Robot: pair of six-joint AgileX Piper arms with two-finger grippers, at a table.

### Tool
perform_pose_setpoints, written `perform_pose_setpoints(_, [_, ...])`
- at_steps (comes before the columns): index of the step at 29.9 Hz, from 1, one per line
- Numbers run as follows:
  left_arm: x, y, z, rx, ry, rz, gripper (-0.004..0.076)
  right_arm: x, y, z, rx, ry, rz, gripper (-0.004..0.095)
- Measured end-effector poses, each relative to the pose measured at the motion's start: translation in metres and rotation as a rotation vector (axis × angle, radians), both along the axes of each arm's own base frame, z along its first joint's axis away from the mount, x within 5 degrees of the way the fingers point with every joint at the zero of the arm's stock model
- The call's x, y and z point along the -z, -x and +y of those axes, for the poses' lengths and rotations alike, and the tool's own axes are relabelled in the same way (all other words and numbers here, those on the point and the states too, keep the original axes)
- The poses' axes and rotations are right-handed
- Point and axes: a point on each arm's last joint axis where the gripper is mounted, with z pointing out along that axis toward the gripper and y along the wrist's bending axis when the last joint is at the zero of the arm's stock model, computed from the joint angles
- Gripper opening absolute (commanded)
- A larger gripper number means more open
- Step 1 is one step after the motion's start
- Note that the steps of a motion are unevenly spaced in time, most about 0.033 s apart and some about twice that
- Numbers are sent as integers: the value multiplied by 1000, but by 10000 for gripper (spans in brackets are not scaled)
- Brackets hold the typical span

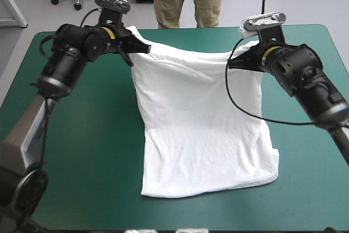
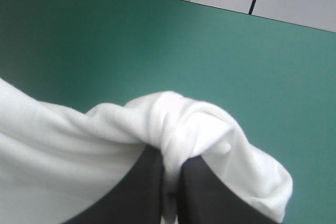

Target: Fold the cloth

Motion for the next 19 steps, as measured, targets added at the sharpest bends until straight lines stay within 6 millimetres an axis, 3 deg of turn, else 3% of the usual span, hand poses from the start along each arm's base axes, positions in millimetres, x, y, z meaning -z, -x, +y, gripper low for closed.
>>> perform_pose_setpoints(4, [43, -43, -8, -19, 5, 97, -9, 28, -45, -11, 51, -63, 69, -17])
perform_pose_setpoints(10, [73, -85, -12, -53, 24, 96, -9, 77, -110, -27, 99, -151, 163, -17])
perform_pose_setpoints(17, [112, -116, -5, -93, 25, 117, -9, 113, -155, -30, 119, -154, 201, -15])
perform_pose_setpoints(19, [121, -123, -2, -101, 29, 107, 6, 116, -163, -29, 114, -152, 192, 36])
